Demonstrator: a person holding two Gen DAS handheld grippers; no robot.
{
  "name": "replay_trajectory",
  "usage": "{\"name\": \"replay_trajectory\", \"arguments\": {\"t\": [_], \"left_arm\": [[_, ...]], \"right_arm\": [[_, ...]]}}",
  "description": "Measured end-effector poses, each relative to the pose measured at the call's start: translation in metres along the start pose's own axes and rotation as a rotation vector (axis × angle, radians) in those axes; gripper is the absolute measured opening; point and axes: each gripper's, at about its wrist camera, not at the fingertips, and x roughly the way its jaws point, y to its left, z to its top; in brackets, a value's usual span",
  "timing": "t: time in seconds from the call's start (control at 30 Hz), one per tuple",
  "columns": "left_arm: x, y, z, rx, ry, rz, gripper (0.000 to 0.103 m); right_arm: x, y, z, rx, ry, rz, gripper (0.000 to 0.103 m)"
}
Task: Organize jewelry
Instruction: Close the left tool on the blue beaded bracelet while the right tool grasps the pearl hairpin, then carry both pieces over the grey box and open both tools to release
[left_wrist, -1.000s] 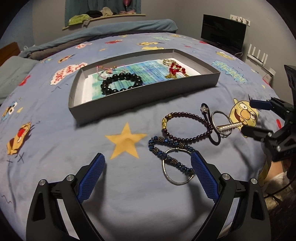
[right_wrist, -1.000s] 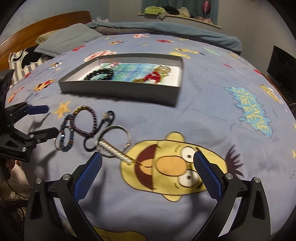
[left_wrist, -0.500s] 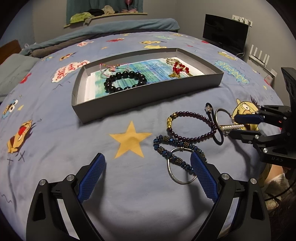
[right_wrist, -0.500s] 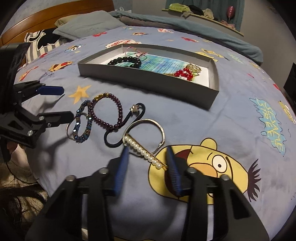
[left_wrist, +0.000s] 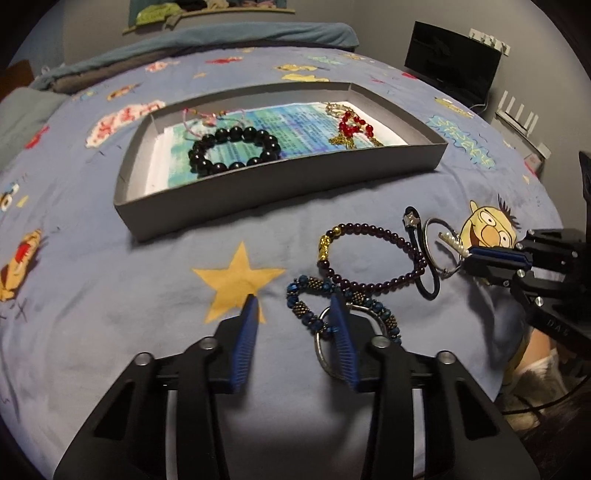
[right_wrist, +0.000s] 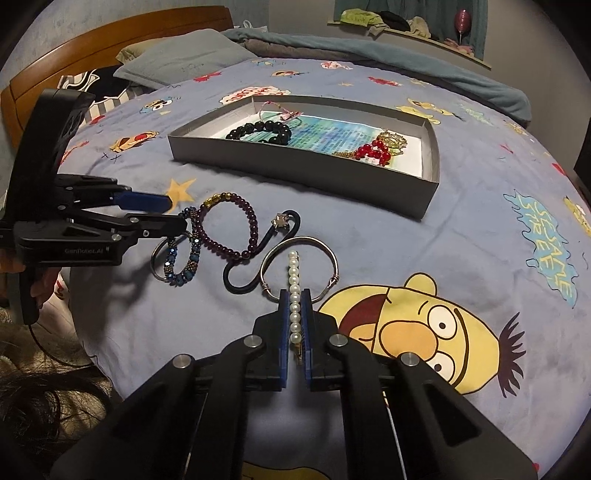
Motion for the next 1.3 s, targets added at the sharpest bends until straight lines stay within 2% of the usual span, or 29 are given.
{"name": "replay_trajectory", "arguments": {"t": [0.17, 0.33, 0.53, 0.63, 0.7, 1.0, 1.3], "left_arm": [[0.009, 0.004, 0.003, -0.021, 0.029, -0.003, 0.019], [0.02, 0.003, 0.005, -0.01, 0.051, 0.003, 0.018], [0.025, -0.012, 0.004, 0.119, 0.042, 0.071, 0.018], [0.022, -0.016, 0.003, 0.153, 0.025, 0.073, 0.008], [0.02, -0.015, 0.002, 0.153, 0.014, 0.07, 0.008], [-0.017, -0.009, 0.005, 0.126, -0.061, 0.006, 0.008], [-0.06, -0.009, 0.022, 0.164, -0.162, -0.002, 0.008]], "right_arm": [[0.002, -0.004, 0.0, 0.026, 0.005, 0.003, 0.006], [0.003, -0.005, 0.001, 0.037, 0.002, 0.004, 0.006], [0.004, -0.007, 0.002, 0.058, 0.001, 0.007, 0.006], [0.003, -0.007, 0.002, 0.065, 0.0, 0.011, 0.006], [0.002, -0.008, 0.003, 0.067, -0.003, 0.008, 0.006], [-0.007, -0.011, 0.007, 0.078, -0.029, 0.0, 0.006], [-0.014, -0.012, 0.027, 0.06, -0.065, -0.006, 0.006]]}}
